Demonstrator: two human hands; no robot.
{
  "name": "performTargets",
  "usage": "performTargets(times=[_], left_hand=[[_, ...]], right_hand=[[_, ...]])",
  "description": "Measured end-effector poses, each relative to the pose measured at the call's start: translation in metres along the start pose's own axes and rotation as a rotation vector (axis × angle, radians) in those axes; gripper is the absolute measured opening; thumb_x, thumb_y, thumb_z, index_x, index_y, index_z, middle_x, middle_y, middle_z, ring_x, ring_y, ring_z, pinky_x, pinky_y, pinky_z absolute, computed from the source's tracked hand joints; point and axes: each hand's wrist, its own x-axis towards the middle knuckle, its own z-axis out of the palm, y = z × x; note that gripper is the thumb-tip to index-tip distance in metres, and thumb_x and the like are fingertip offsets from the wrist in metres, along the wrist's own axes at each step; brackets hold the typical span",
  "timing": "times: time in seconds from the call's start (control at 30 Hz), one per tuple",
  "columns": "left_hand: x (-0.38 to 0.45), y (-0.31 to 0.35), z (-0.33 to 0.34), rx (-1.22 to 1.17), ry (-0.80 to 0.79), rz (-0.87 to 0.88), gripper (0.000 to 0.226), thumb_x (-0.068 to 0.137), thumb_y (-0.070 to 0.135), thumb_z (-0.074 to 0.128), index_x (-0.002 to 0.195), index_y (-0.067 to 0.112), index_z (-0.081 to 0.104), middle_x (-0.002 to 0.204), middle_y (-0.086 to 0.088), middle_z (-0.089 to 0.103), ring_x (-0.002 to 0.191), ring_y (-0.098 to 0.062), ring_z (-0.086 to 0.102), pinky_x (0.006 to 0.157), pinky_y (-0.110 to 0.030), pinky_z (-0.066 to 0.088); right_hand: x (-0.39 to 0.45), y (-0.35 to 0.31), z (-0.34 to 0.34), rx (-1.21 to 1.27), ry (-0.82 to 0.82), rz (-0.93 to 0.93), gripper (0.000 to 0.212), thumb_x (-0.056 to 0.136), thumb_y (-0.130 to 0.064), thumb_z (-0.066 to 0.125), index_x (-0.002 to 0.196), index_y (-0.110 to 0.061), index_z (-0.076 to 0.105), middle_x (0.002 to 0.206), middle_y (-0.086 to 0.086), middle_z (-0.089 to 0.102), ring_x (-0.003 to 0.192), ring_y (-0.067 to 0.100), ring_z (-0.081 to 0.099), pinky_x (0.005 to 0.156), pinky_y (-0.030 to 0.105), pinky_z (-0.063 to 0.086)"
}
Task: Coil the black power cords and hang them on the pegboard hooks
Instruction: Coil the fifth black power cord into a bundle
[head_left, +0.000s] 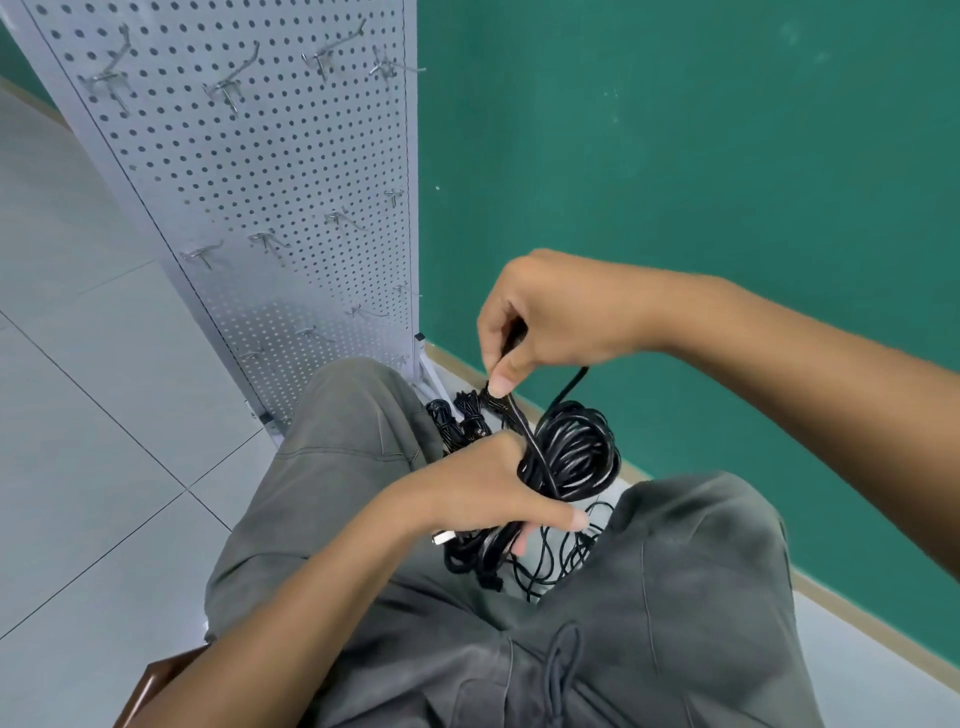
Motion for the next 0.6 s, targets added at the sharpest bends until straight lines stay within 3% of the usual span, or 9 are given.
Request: performTargets(times=[0.07,0.13,0.27,0.33,0.4,0.47,0.5,0.53,0.6], left_hand=[[-0.003,0.007,-0.002,-0.037,-0.036,0.045,0.037,0.085,0.027,0.081,0.103,0.002,0.059,0.065,-0.015,0.063,0.06,-0.023,0.063,0.079,-0.042,0.059],[-0.008,0.014,-0.005,-0.086,-0.046,0.111,0.037,0.087,0.021,0.08,0.102,-0.005,0.057,0.065,-0.019,0.06,0.06,-0.025,0.061,0.075,-0.043,0.056],[-0.021,0.021,-0.012,-0.229,-0.018,0.261,0.023,0.092,0.008,0.075,0.089,-0.005,0.056,0.065,-0.016,0.058,0.057,-0.028,0.059,0.067,-0.033,0.052],[-0.025,0.021,-0.016,-0.306,0.021,0.306,0.026,0.091,0.008,0.074,0.093,-0.01,0.054,0.07,-0.027,0.055,0.056,-0.028,0.058,0.065,-0.03,0.051],[-0.027,0.019,-0.02,-0.372,0.06,0.34,0.031,0.09,0.009,0.073,0.096,-0.013,0.052,0.07,-0.026,0.052,0.056,-0.027,0.057,0.065,-0.031,0.051],[-0.028,0.016,-0.021,-0.473,0.121,0.362,0.03,0.088,0.011,0.073,0.091,-0.01,0.052,0.063,-0.013,0.051,0.055,-0.024,0.057,0.067,-0.034,0.052],[-0.028,0.013,-0.021,-0.546,0.156,0.36,0.028,0.087,0.014,0.074,0.09,-0.006,0.054,0.062,-0.008,0.05,0.055,-0.023,0.057,0.069,-0.037,0.052],[-0.028,0.01,-0.021,-0.624,0.189,0.345,0.026,0.085,0.016,0.075,0.093,-0.001,0.057,0.062,-0.006,0.05,0.055,-0.022,0.057,0.072,-0.041,0.051],[-0.026,0.005,-0.019,-0.756,0.224,0.317,0.029,0.082,0.021,0.077,0.101,0.004,0.062,0.064,-0.005,0.05,0.057,-0.022,0.056,0.074,-0.044,0.05]], right_hand=[[0.008,0.012,-0.006,0.13,-0.083,0.032,0.01,0.078,-0.026,0.087,0.08,-0.021,0.079,0.069,-0.013,0.072,0.062,-0.002,0.06,0.065,0.01,0.043],[0.012,0.025,-0.005,0.313,-0.152,0.055,0.007,0.083,-0.022,0.082,0.088,-0.016,0.079,0.072,-0.006,0.072,0.067,0.006,0.059,0.073,0.02,0.045],[0.004,0.045,0.017,0.746,-0.262,0.12,0.027,0.105,-0.011,0.048,0.117,0.007,0.065,0.072,-0.012,0.072,0.066,0.001,0.065,0.066,0.015,0.05],[0.001,0.047,0.029,0.892,-0.275,0.119,0.052,0.109,-0.035,0.029,0.119,0.002,0.064,0.088,-0.006,0.077,0.082,0.008,0.073,0.074,0.022,0.056],[0.0,0.05,0.041,1.119,-0.271,0.133,0.082,0.098,-0.063,0.017,0.12,-0.001,0.065,0.11,0.01,0.076,0.102,0.022,0.072,0.086,0.033,0.059],[0.0,0.056,0.054,1.331,-0.235,0.111,0.102,0.085,-0.079,0.019,0.126,0.004,0.062,0.132,0.031,0.06,0.122,0.043,0.058,0.109,0.055,0.046],[-0.001,0.059,0.062,1.398,-0.224,0.059,0.107,0.082,-0.084,0.024,0.131,0.004,0.06,0.135,0.038,0.052,0.123,0.051,0.05,0.11,0.059,0.04],[-0.001,0.061,0.068,1.451,-0.216,0.012,0.109,0.079,-0.088,0.032,0.133,0.003,0.059,0.129,0.038,0.052,0.115,0.052,0.049,0.107,0.059,0.036],[-0.004,0.063,0.08,1.455,-0.18,-0.023,0.104,0.078,-0.086,0.05,0.131,0.003,0.058,0.097,0.019,0.058,0.083,0.037,0.042,0.086,0.048,0.031]])
